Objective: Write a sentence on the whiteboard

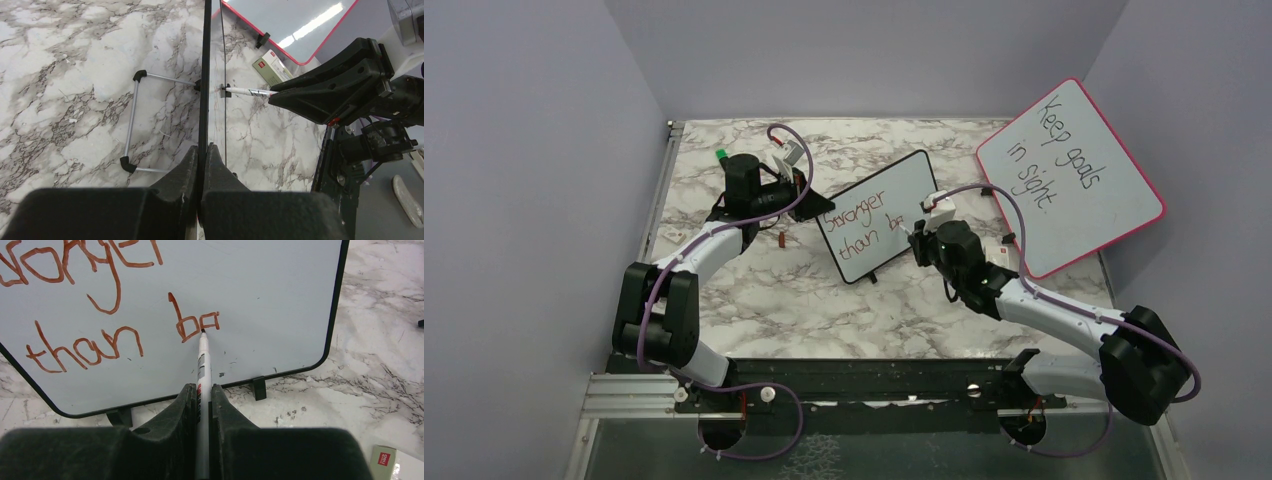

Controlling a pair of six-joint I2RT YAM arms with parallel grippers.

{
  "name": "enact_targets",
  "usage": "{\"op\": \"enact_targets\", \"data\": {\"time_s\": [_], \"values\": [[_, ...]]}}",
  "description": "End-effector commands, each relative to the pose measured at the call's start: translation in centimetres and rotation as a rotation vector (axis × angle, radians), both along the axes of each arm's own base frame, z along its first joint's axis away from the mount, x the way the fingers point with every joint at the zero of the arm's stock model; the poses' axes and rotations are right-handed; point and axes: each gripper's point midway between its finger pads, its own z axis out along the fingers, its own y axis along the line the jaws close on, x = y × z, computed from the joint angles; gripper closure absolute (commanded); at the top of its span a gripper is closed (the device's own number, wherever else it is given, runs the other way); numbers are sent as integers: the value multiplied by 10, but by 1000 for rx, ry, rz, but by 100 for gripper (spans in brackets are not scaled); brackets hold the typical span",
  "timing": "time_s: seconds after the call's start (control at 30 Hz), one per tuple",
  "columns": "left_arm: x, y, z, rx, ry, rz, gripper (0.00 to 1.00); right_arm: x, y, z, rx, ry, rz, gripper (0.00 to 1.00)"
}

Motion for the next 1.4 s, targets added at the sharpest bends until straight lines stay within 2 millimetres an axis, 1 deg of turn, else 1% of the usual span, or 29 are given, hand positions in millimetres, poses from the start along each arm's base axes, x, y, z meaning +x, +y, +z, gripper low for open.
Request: {"op": "enact_targets", "data": {"time_s": [0.0, 0.53, 0.67, 0.8, 0.97, 1.2, 1.37], "values": [[-4, 8, -45, 92, 106, 31, 100, -5, -10, -14, -33, 43, -25, 99], [-4, 8, -45, 92, 105, 28, 100, -1, -21, -17, -53, 42, -96, 99], [-4, 8, -45, 92, 105, 27, 100, 2, -23, -14, -44, 26, -117, 99], [-4, 8, -45, 92, 106, 27, 100, 6, -22, -7, -29, 1, -125, 99], [-4, 8, -45, 93, 105, 29, 100, 8, -23, 8, -13, -39, -130, 99], [-4, 8, -46, 94, 108, 29, 100, 18, -22, 30, 12, -94, -133, 99], [-5, 8, -46, 94, 109, 27, 100, 24, -20, 39, 16, -118, -133, 99]]}}
